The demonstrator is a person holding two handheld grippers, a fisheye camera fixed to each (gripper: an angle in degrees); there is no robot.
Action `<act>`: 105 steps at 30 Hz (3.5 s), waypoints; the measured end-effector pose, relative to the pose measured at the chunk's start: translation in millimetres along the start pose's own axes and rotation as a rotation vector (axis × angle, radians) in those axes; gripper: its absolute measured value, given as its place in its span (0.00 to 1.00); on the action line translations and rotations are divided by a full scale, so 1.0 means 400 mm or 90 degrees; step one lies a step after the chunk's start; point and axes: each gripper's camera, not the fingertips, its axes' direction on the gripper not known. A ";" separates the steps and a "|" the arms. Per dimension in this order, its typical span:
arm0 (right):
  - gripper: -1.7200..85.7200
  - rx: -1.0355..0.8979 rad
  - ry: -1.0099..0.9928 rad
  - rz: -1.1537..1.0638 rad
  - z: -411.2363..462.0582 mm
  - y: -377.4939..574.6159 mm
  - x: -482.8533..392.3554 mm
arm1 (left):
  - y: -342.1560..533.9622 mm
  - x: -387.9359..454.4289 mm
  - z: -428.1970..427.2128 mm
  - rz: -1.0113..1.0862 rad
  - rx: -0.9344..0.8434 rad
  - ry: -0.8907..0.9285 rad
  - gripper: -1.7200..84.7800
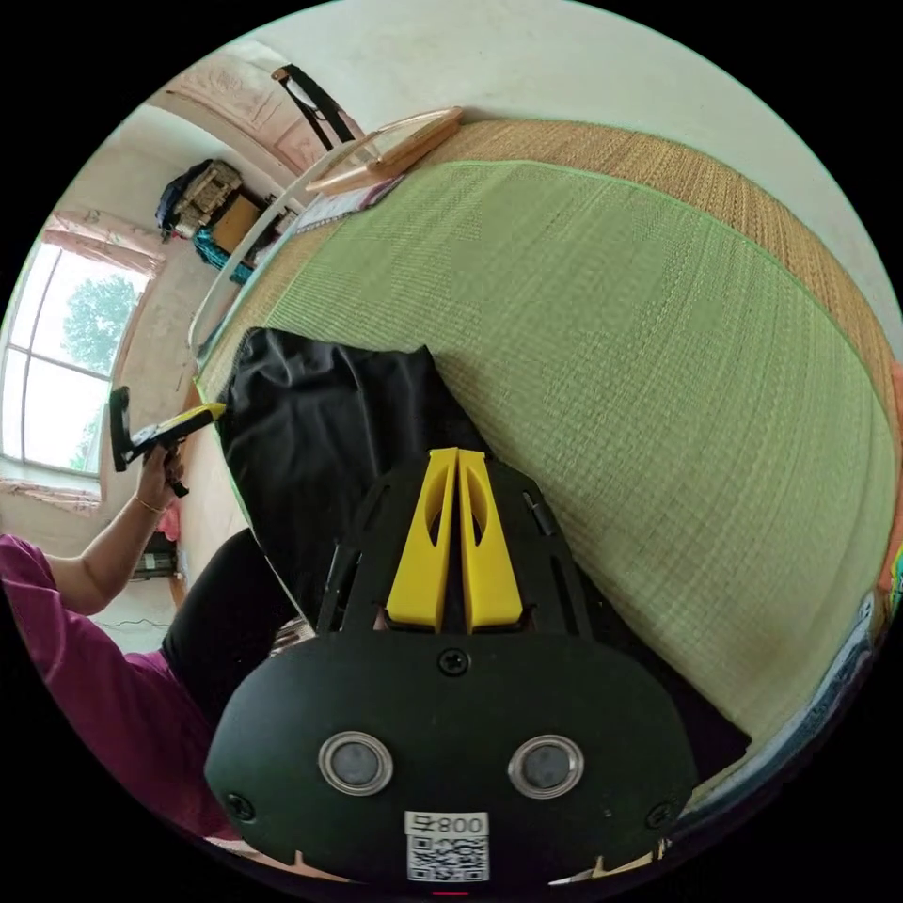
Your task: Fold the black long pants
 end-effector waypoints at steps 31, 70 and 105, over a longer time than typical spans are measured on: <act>0.02 0.050 0.106 0.150 -0.002 0.844 0.066 | 0.203 0.358 0.640 0.035 -0.149 -0.053 0.02; 0.09 0.323 0.187 0.576 -0.152 1.910 0.567 | 0.619 2.544 2.136 0.687 -0.264 0.236 0.07; 0.13 0.292 0.203 0.558 -0.156 2.037 0.659 | 0.984 3.009 2.691 0.742 -0.263 0.178 0.10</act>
